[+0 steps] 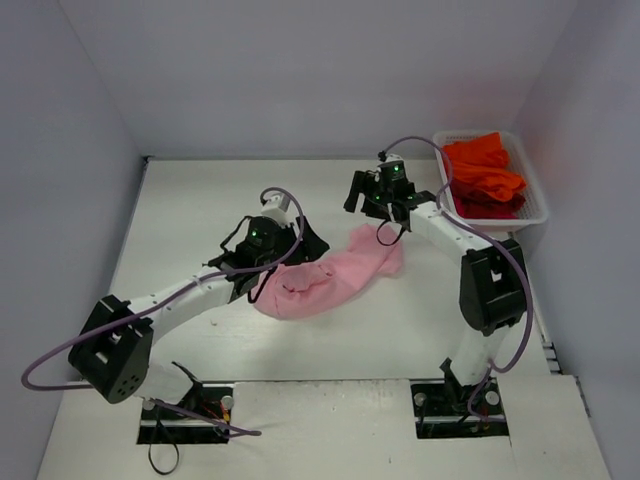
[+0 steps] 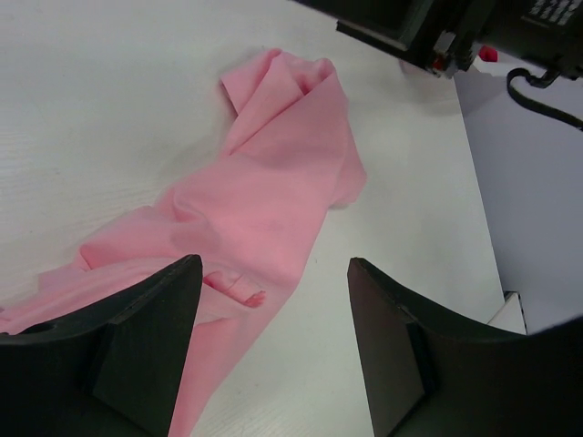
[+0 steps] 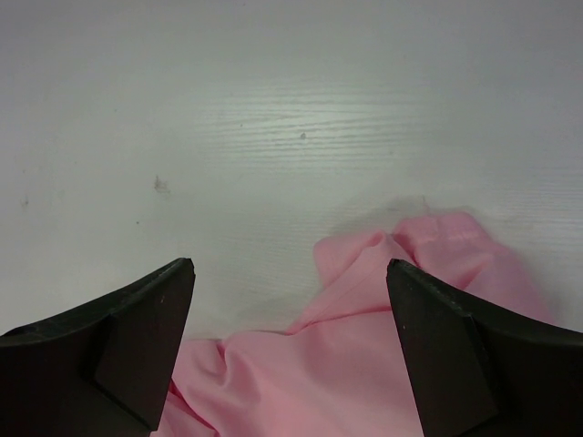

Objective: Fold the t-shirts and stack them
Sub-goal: Move the tshirt to the center of the board, then flatten the tshirt out

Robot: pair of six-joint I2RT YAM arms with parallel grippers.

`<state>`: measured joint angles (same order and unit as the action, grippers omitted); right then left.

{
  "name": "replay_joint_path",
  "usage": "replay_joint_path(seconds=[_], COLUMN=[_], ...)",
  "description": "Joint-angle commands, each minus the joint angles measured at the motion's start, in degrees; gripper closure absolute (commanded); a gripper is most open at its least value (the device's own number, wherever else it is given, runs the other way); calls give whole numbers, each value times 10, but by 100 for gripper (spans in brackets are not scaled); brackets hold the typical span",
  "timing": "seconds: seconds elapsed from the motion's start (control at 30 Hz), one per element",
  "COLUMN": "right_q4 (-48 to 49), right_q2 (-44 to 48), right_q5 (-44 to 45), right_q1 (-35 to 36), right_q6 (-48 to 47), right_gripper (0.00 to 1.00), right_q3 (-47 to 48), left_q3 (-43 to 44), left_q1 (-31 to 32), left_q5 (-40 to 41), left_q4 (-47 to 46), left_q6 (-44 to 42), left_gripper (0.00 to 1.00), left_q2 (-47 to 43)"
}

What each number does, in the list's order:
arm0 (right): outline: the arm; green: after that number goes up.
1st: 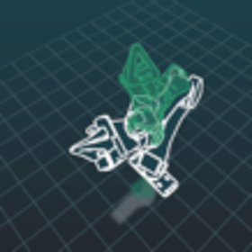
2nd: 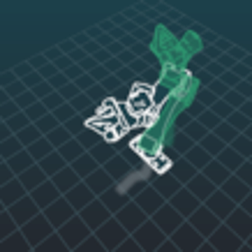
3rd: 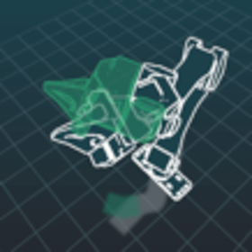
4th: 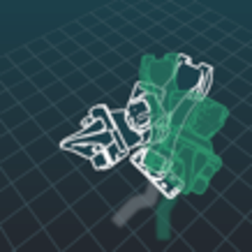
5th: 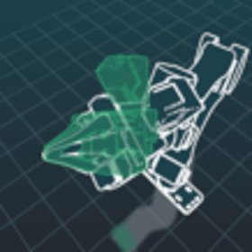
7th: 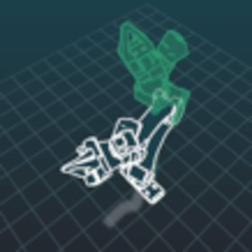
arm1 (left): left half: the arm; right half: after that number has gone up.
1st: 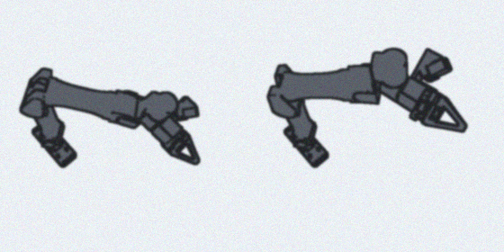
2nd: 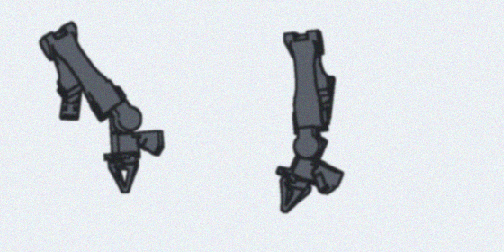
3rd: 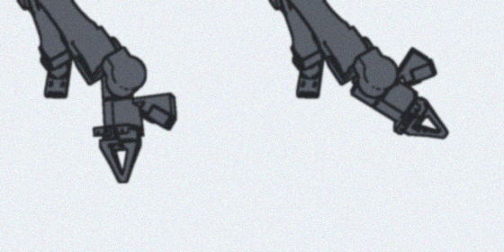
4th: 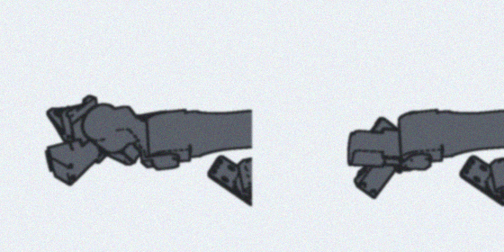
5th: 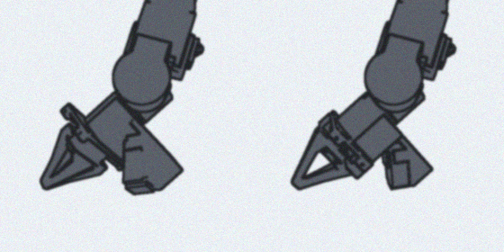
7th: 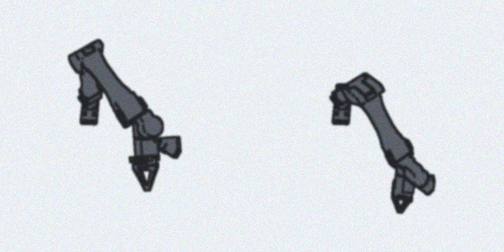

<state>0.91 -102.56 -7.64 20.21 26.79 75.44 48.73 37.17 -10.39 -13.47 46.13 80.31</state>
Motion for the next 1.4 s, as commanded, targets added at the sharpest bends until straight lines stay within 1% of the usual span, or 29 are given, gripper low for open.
replay_joint_path(seconds=[0.0, 0.23, 0.4, 0.63, 0.9, 1.0, 1.17, 1.37], right_q4=[5, 14, 18, 26, 43, 45, 49, 52], right_q2=[-14, -15, -5, -8, -33, -40, -49, -59], right_q5=[24, 40, 51, 51, 47, 47, 54, 54], right_q1=[18, 22, 9, 1, 1, 1, 1, 0], right_q6=[-5, -3, -4, -6, -7, -8, -9, -9], right_gripper=[17, 19, 20, 21, 22, 27, 28, 37], right_q3=[3, -29, -53, -64, -68, -65, -70, -67], left_q3=[7, 7, 3, 0, -4, -4, -7, -10], left_q1=[1, -2, -3, -3, -5, -7, -9, -11], left_q5=[13, 20, 20, 22, 24, 22, 23, 23], left_q4=[-16, 0, 0, -5, -6, -7, -9, -9], left_q6=[-3, -9, -8, -7, -9, -9, -10, -10], left_gripper=[39, 39, 39, 39, 39, 39, 39, 39], left_q2=[-35, -46, -48, -47, -46, -44, -43, -45])
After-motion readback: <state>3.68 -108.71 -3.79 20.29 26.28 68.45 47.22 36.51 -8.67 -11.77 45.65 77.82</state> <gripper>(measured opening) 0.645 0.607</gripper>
